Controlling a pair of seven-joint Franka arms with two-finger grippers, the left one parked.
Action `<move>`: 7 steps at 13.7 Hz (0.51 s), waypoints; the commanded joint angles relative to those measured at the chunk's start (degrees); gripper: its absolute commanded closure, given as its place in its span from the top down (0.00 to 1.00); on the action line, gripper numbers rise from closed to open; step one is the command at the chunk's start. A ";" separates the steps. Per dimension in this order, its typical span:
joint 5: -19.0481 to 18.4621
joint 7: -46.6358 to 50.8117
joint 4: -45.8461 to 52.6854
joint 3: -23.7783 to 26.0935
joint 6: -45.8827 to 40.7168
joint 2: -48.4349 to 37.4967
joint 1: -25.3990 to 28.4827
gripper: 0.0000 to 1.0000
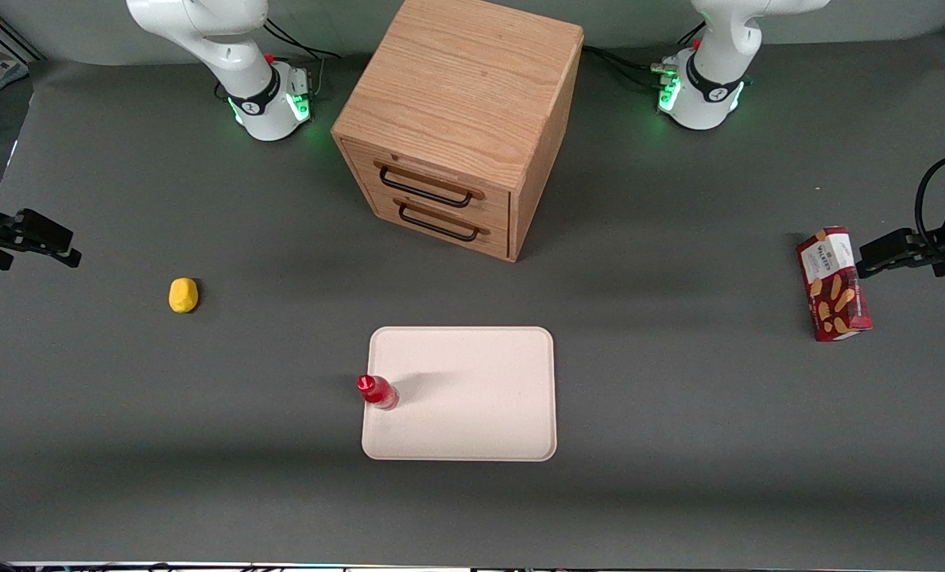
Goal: Place coke bottle on tray
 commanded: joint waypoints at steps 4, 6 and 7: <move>0.78 2.08 -0.78 0.42 0.06 -0.84 0.31 1.00; 0.78 1.56 -0.78 0.42 0.06 -0.67 0.40 1.00; 0.87 1.30 -0.69 0.42 0.06 -0.66 0.40 1.00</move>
